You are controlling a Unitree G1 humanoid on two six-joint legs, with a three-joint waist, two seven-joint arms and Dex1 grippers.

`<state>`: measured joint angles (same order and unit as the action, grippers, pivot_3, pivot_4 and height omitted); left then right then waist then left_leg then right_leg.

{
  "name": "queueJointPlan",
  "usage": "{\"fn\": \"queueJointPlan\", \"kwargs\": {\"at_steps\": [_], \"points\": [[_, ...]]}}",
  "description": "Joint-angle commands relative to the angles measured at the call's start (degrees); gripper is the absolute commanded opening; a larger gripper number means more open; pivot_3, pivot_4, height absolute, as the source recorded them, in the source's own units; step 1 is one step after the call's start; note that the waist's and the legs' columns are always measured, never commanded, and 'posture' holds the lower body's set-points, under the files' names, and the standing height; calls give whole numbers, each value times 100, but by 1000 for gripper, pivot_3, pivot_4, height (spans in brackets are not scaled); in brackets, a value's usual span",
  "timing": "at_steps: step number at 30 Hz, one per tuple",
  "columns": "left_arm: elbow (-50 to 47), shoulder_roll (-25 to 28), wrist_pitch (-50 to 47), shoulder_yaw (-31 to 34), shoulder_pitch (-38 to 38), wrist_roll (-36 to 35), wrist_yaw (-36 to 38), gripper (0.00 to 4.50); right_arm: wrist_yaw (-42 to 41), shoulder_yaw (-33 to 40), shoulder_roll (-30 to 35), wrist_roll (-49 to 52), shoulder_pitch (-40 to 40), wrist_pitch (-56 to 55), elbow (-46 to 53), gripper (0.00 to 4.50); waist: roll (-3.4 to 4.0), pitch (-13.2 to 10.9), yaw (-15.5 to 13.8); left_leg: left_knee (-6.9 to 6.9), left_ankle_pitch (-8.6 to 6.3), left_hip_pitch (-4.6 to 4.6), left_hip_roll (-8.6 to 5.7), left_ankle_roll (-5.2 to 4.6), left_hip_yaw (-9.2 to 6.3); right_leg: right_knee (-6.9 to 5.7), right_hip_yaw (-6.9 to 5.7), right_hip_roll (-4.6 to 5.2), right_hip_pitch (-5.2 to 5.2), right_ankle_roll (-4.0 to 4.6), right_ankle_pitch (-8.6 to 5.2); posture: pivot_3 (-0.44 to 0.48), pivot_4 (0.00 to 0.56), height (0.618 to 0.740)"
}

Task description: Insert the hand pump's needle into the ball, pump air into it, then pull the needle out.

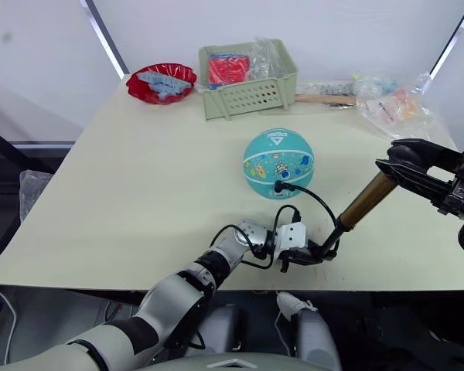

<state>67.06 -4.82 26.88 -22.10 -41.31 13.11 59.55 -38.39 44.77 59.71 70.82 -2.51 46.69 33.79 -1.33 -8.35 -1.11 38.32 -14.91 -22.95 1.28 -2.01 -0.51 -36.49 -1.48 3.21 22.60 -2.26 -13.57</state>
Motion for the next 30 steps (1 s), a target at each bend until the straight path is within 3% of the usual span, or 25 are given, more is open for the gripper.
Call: {"fn": "queueJointPlan", "kwargs": {"at_steps": [1,10,15,21,30], "points": [[462,150,-275,-223,283,331,-14,1047,-38,245,-91,121,25,-116,153,1683,1,1,1,0,0,0,0,0,2,0,2,0,0,0,0,0,150,738],[461,156,-268,-227,276,340,-17,1047,-517,-820,-620,-1397,-919,-756,431,1683,-36,43,23,-1,0,14,6,0,-1,1,1,-7,-8,-21,4,0,150,738],[456,180,-260,-236,275,345,2,1047,-615,-1907,-1199,-2380,-1249,-1486,310,1683,-78,84,27,-1,0,22,11,0,-6,1,-3,-9,-13,-5,-6,0,150,738],[448,193,-250,-251,281,356,23,1047,-771,-2891,-1617,-3556,-1499,-2376,-94,1680,-77,100,30,-4,0,25,14,1,-6,1,-4,-10,-13,-4,-6,0,150,738],[436,211,-249,-257,306,352,36,1047,-815,-3200,-1787,-3959,-1580,-2819,-275,1669,-72,103,27,-5,0,24,14,1,-7,1,-6,-10,-13,-2,-6,0,150,738]]}}
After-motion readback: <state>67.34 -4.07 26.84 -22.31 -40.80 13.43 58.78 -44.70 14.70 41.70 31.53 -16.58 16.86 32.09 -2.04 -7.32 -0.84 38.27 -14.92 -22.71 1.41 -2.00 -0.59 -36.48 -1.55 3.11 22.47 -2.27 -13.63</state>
